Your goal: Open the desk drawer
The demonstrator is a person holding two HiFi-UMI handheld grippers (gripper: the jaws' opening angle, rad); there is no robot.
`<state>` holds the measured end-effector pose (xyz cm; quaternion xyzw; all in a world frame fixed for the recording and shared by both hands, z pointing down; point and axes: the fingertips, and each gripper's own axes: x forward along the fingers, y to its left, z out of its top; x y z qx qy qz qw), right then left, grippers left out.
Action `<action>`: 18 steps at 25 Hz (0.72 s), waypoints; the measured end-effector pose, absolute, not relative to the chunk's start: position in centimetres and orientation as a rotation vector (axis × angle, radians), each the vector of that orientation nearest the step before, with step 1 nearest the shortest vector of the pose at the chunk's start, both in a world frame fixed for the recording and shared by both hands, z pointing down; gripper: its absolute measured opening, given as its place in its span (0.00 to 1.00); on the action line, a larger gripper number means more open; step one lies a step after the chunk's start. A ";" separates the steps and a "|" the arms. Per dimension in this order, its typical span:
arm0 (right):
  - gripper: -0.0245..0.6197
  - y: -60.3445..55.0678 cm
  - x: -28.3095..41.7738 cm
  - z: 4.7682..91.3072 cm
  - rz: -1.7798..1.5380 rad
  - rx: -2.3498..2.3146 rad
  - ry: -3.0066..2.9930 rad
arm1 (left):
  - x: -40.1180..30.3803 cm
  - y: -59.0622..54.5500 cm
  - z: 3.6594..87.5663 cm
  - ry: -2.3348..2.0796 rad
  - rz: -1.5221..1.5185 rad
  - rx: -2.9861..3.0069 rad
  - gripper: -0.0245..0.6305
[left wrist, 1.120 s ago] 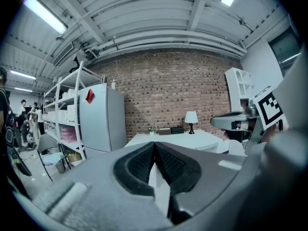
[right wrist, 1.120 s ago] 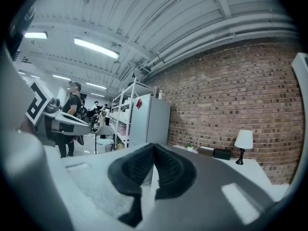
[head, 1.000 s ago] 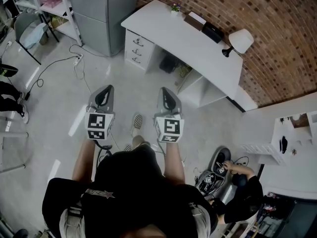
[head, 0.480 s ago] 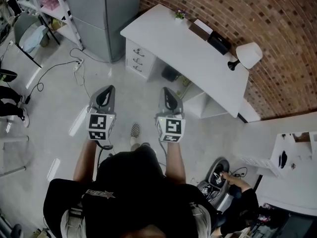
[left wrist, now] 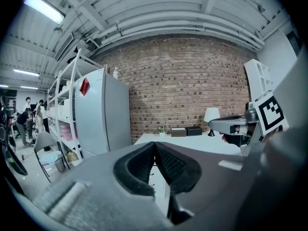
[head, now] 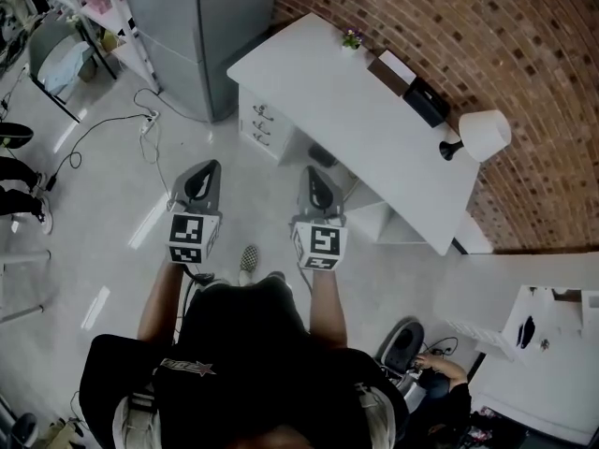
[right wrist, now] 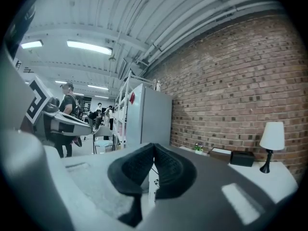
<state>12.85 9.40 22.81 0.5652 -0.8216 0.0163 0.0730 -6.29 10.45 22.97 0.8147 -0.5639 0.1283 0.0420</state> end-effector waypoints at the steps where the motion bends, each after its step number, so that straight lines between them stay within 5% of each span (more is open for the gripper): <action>1: 0.05 8.9 12.9 23.0 0.051 1.695 -2.472 | -6.2 10.0 23.0 -1.729 0.394 2.492 0.05; 18: 0.05 5.8 13.1 23.9 0.077 1.729 -2.476 | -5.5 6.1 23.6 -1.698 0.401 2.510 0.05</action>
